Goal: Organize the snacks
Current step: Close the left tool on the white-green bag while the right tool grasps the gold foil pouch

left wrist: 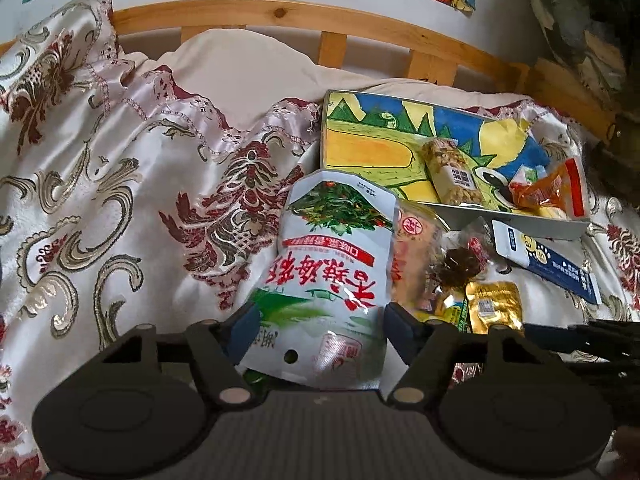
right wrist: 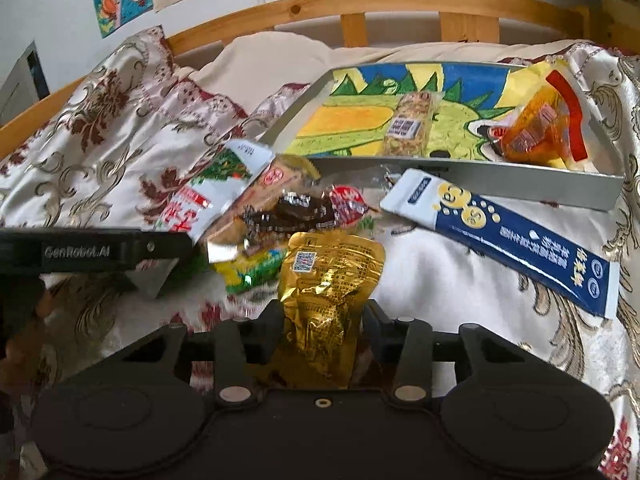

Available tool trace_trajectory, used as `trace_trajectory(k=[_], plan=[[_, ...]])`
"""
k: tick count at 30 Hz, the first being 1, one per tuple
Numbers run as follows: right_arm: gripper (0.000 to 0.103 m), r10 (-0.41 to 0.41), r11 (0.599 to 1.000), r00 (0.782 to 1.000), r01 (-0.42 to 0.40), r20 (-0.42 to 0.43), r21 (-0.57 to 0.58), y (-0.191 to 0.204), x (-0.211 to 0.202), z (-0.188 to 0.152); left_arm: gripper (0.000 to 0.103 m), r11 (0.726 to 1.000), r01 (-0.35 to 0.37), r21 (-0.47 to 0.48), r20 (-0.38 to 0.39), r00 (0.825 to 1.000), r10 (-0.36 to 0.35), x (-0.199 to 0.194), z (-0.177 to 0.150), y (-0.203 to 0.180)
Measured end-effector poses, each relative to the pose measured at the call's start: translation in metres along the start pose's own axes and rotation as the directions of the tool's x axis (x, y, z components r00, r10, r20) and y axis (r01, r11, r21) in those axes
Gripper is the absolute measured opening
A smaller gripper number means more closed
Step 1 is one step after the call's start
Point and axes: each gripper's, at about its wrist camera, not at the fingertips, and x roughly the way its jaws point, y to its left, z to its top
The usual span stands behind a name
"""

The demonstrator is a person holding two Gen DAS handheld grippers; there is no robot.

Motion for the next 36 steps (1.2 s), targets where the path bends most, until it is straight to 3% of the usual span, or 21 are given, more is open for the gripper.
trace_trajectory(k=[4,7,10,14,19,23,28,33,36], plan=[[0.044,0.027,1.000,1.000,-0.027,-0.012,0.007,-0.008,-0.009,-0.009,0.074,1.000,-0.021,-0.020,0.025,0.999,0.022,-0.003,0.005,0.000],[0.045,0.044,0.998,0.999,-0.044,-0.010,0.039,-0.011,-0.009,-0.012,0.074,0.997,-0.068,0.048,0.077,0.995,0.064,-0.004,0.008,-0.004],[0.045,0.065,0.996,0.998,-0.064,-0.006,0.057,-0.012,-0.006,-0.011,0.074,0.991,-0.094,0.098,0.082,0.993,0.086,0.002,0.012,-0.005],[0.046,0.066,0.997,0.998,-0.066,0.002,0.042,-0.008,-0.002,-0.012,0.084,0.998,-0.005,0.058,0.046,0.999,0.002,0.013,0.015,0.008],[0.047,0.070,0.996,0.997,-0.071,0.010,0.046,-0.010,-0.001,-0.013,0.082,0.991,0.109,0.079,0.027,0.993,-0.112,0.023,0.024,0.013],[0.047,0.076,0.996,0.997,-0.076,0.011,0.047,-0.010,-0.001,-0.013,0.082,0.984,0.120,0.130,-0.012,0.993,-0.119,0.032,0.028,0.013],[0.047,0.067,0.997,0.998,-0.068,0.011,0.033,-0.008,-0.001,-0.014,0.085,0.982,0.187,0.011,-0.033,0.982,-0.186,0.037,0.026,0.034],[0.046,0.068,0.997,0.998,-0.068,0.008,0.043,-0.009,-0.002,-0.012,0.067,0.977,0.214,0.004,-0.049,0.976,-0.213,0.031,0.024,0.029],[0.045,0.061,0.997,0.998,-0.061,-0.002,0.038,-0.007,-0.005,-0.011,0.062,0.981,0.191,-0.011,-0.061,0.980,-0.192,0.028,0.023,0.017]])
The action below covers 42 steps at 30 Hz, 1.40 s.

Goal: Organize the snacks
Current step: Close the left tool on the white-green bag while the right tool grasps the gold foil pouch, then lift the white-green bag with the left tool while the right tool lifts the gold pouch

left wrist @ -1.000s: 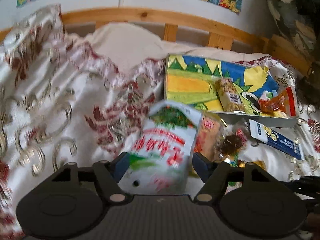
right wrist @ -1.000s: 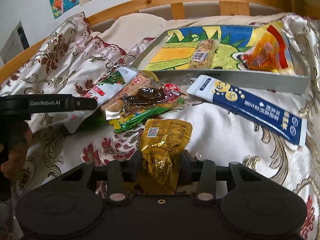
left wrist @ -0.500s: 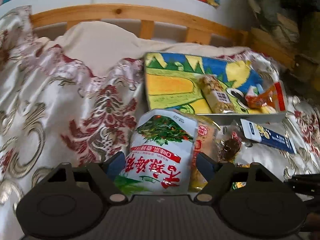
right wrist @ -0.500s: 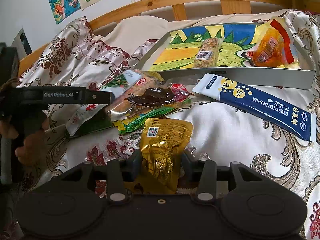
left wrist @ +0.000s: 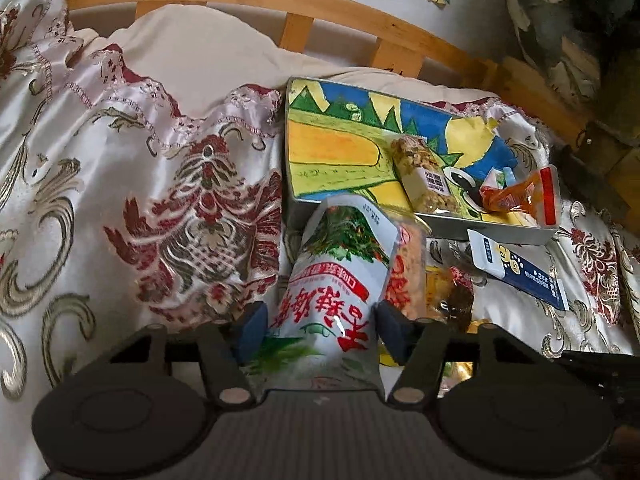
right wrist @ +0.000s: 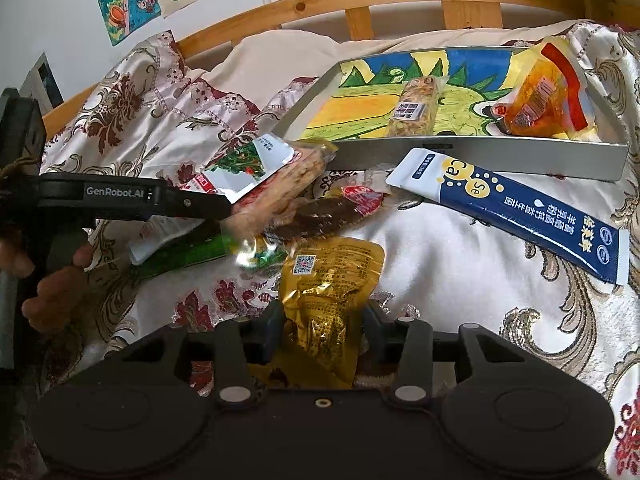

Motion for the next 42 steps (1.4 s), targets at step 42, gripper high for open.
trace_trajectory(k=[42], plan=[[0.060,0.069,0.985,0.995,-0.080,-0.073,-0.151,-0.002,-0.029,-0.024,0.076,0.975,-0.120,-0.184,-0.063,0.992,0.111,-0.038,-0.048,-0.046]])
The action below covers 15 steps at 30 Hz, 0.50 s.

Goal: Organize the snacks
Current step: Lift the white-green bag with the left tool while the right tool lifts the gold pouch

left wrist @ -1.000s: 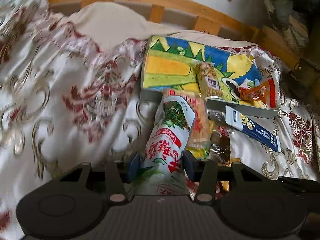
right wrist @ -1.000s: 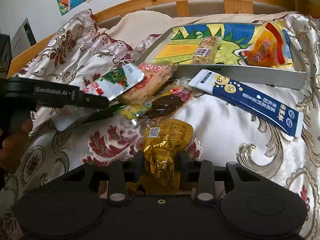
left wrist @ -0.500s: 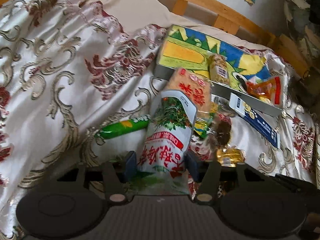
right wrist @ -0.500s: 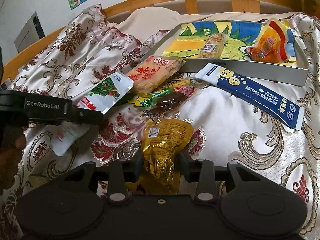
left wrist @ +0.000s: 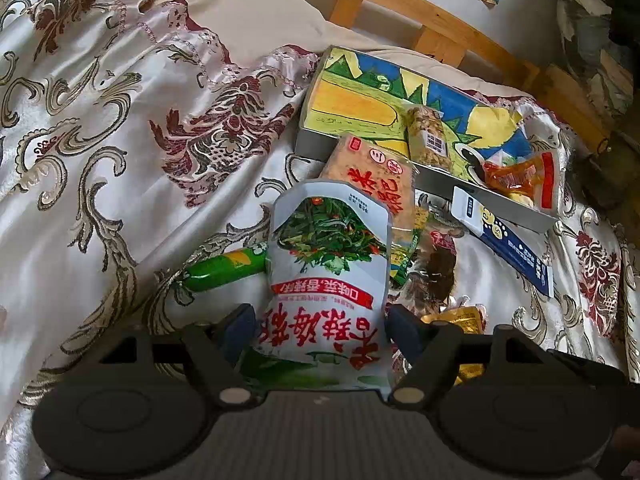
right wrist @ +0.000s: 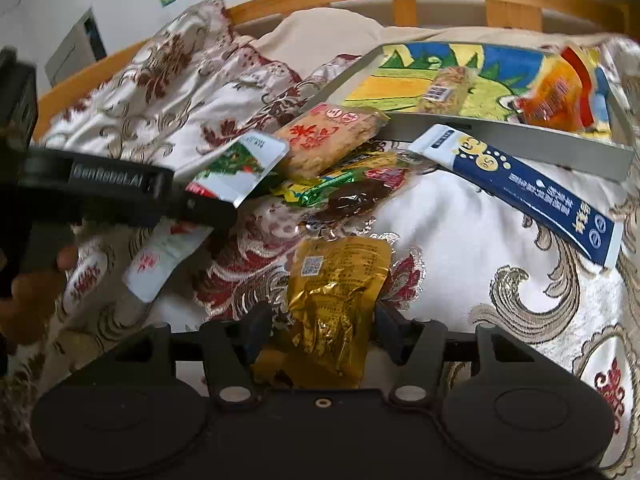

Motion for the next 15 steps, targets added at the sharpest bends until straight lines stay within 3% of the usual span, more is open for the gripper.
trace_trajectory(k=[4,6,11,15], plan=[[0.059,-0.042,0.997,0.999,0.042,-0.005,-0.069,0.010,0.003,-0.004,0.061,1.000,-0.028,0.009,0.001,1.000,0.028,0.000,0.002,0.000],[0.049,-0.070,0.992,0.998,0.070,-0.003,-0.102,0.014,0.004,-0.005,0.054,1.000,-0.020,-0.017,0.001,1.000,0.020,-0.003,0.002,0.005],[0.043,-0.061,0.994,0.998,0.061,0.003,-0.092,0.011,0.001,-0.005,0.049,0.986,0.052,-0.160,0.009,0.999,-0.052,-0.015,0.000,0.028],[0.038,-0.040,0.998,0.999,0.040,0.008,-0.051,0.006,-0.003,-0.005,0.048,0.974,0.061,-0.216,0.030,0.998,-0.056,-0.026,-0.005,0.035]])
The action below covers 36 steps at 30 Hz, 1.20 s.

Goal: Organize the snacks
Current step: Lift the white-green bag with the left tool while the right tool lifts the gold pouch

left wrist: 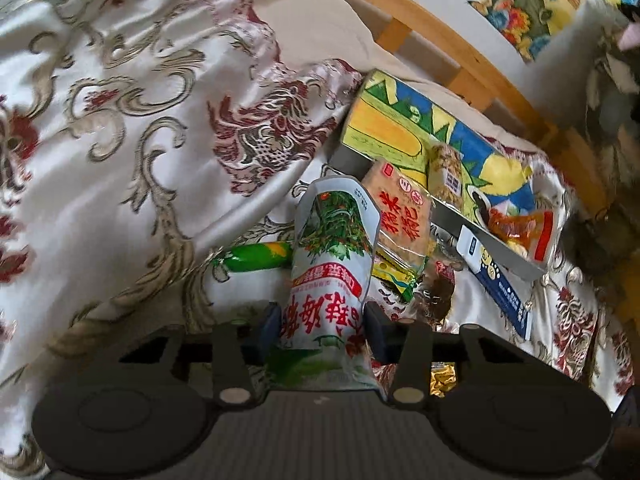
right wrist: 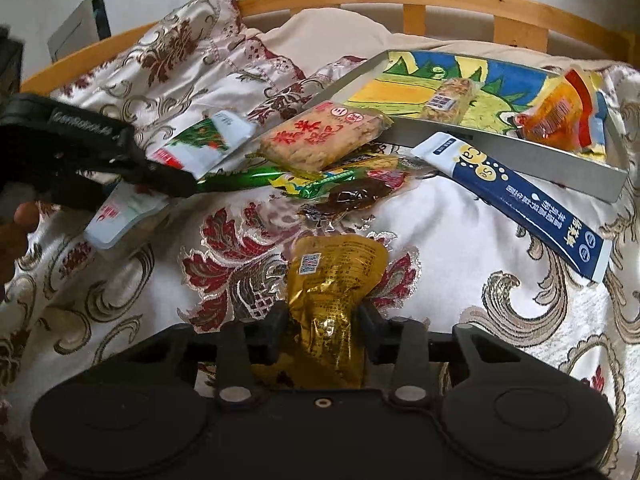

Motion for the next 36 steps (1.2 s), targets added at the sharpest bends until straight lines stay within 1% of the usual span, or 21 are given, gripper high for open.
trace_trajectory(k=[5,7,10,13,16,19,22,25,28,31,36], plan=[[0.037,0.028,0.999,1.000,-0.028,0.010,0.019,-0.002,-0.001,-0.001,0.047,0.998,0.045,-0.038,-0.002,0.999,-0.045,-0.008,-0.011,-0.001],[0.034,0.050,0.998,0.998,-0.051,0.023,0.043,-0.006,-0.004,-0.001,0.047,0.994,0.094,-0.053,0.011,0.996,-0.093,-0.012,-0.016,-0.003],[0.031,0.070,0.995,0.996,-0.074,0.049,0.069,-0.009,-0.011,0.000,0.047,0.984,0.168,-0.064,0.038,0.985,-0.166,-0.018,-0.019,-0.004],[0.030,0.057,0.997,0.997,-0.060,0.059,0.051,-0.007,-0.015,0.002,0.047,0.977,0.211,-0.038,0.059,0.976,-0.208,-0.021,-0.019,-0.011],[0.029,0.043,0.998,0.997,-0.045,0.057,0.037,-0.004,-0.014,0.000,0.047,0.977,0.212,-0.015,0.069,0.975,-0.210,-0.021,-0.019,-0.018],[0.028,0.050,0.996,0.996,-0.055,0.076,0.068,-0.009,-0.015,-0.002,0.047,0.979,0.202,0.005,0.077,0.976,-0.202,-0.021,-0.020,-0.022],[0.027,0.033,0.997,0.994,-0.040,0.107,0.069,-0.010,-0.019,-0.001,0.047,0.983,0.183,0.033,0.080,0.979,-0.185,-0.019,-0.021,-0.026],[0.026,0.030,0.996,0.991,-0.040,0.129,0.077,-0.014,-0.022,0.000,0.047,0.982,0.185,0.045,0.076,0.979,-0.188,-0.016,-0.022,-0.029],[0.026,0.019,0.996,0.991,-0.030,0.135,0.086,-0.016,-0.020,-0.001,0.047,0.981,0.185,0.052,0.073,0.979,-0.189,-0.011,-0.023,-0.030],[0.026,0.032,0.991,0.989,-0.050,0.142,0.127,-0.023,-0.021,-0.001,0.047,0.980,0.188,0.059,0.071,0.979,-0.192,-0.008,-0.024,-0.033],[0.026,0.019,0.981,0.985,-0.051,0.172,0.188,-0.037,-0.030,0.005,0.047,0.977,0.205,0.053,0.080,0.975,-0.209,-0.005,-0.024,-0.036]])
